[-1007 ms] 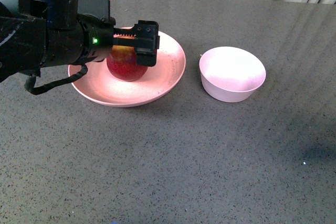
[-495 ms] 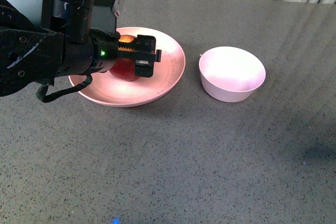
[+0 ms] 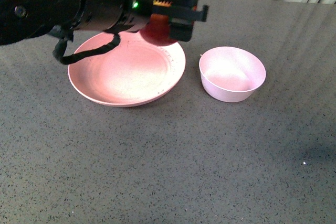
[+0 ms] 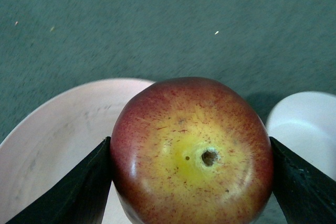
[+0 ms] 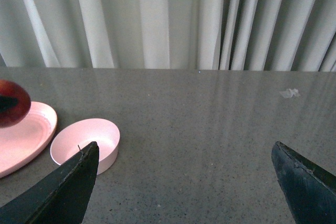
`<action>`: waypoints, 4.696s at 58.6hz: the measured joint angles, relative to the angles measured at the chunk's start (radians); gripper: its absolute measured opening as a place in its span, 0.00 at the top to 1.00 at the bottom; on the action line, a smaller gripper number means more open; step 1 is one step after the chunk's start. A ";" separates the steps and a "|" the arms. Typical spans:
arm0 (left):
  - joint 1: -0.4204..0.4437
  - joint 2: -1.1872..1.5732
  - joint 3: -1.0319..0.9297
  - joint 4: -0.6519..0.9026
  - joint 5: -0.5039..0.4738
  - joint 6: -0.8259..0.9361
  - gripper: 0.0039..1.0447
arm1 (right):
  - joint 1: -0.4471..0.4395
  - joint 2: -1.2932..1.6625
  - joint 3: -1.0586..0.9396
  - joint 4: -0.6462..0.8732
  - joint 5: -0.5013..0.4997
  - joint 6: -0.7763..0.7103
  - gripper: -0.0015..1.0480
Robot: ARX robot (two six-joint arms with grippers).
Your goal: Move apple from plate to bowl
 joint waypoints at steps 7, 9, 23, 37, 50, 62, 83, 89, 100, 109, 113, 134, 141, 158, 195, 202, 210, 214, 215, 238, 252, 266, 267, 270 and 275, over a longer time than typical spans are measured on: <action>-0.053 -0.004 0.028 -0.022 0.012 0.005 0.29 | 0.000 0.000 0.000 0.000 0.000 0.000 0.09; -0.069 -0.002 0.031 -0.026 0.013 0.009 0.29 | 0.000 0.000 0.000 0.000 0.000 0.000 0.09; -0.153 0.046 0.056 -0.032 0.018 0.025 0.29 | 0.000 0.000 0.000 0.000 0.000 0.000 0.09; -0.182 0.098 0.100 -0.035 0.017 0.029 0.29 | 0.000 0.000 0.000 0.000 0.000 0.000 0.09; -0.187 0.158 0.151 -0.056 0.018 0.030 0.29 | 0.000 0.000 0.000 0.000 0.000 0.000 0.09; -0.188 0.195 0.191 -0.076 0.024 0.039 0.29 | 0.000 0.000 0.000 0.000 0.000 0.000 0.09; -0.188 0.238 0.241 -0.104 0.035 0.052 0.30 | 0.000 0.000 0.000 0.000 0.000 0.000 0.09; -0.188 0.248 0.242 -0.105 0.035 0.054 0.30 | 0.000 0.000 0.000 0.000 0.000 0.000 0.09; -0.188 0.254 0.242 -0.105 0.038 0.055 0.07 | 0.000 0.000 0.000 0.000 0.000 0.000 0.09; -0.180 0.232 0.222 -0.080 0.038 0.039 0.08 | 0.000 0.000 0.000 0.000 0.000 0.000 0.09; -0.173 0.200 0.195 -0.061 0.037 0.021 0.08 | 0.000 0.000 0.000 0.000 0.000 0.000 0.09; 0.063 -0.289 -0.211 0.146 0.008 -0.092 0.11 | 0.000 0.000 0.000 0.000 0.000 0.000 0.09; 0.208 -0.481 -0.478 0.431 -0.229 0.031 0.35 | 0.000 0.000 0.000 0.000 -0.003 0.000 0.09; 0.371 -0.734 -0.789 0.463 -0.111 0.073 0.83 | 0.000 0.000 0.000 0.000 0.000 0.000 0.09; 0.518 -1.207 -1.014 0.222 0.039 0.081 0.99 | 0.000 0.000 0.000 0.000 0.000 0.000 0.09; 0.518 -1.297 -1.021 0.143 0.039 0.082 0.99 | 0.000 0.000 0.000 0.000 0.000 0.000 0.09; 0.518 -1.412 -1.022 0.038 0.039 0.082 0.99 | 0.000 0.000 0.000 0.000 0.000 0.000 0.09; 0.518 -1.450 -1.022 0.004 0.039 0.082 0.99 | 0.000 0.000 0.000 0.000 0.000 0.000 0.09; 0.518 -1.455 -1.022 -0.001 0.039 0.082 0.99 | 0.000 0.000 0.000 0.000 0.000 0.000 0.09; 0.518 -1.635 -1.022 -0.172 0.039 0.082 0.99 | 0.000 0.000 0.000 0.000 0.000 0.000 0.09; 0.518 -1.725 -1.022 -0.263 0.039 0.082 0.99 | 0.000 0.000 0.000 0.000 0.000 0.000 0.09; 0.518 -1.783 -1.022 -0.319 0.039 0.082 0.99 | 0.000 0.000 0.000 0.000 0.000 0.000 0.09; 0.518 -1.786 -1.022 -0.323 0.039 0.082 0.99 | 0.000 0.000 0.000 0.000 0.000 0.000 0.09; 0.518 -1.801 -1.022 -0.338 0.039 0.082 0.99 | 0.000 0.000 0.000 0.000 0.000 0.000 0.09; 0.518 -1.907 -1.022 -0.480 0.039 0.082 0.99 | 0.000 0.000 0.000 0.000 0.000 0.000 0.09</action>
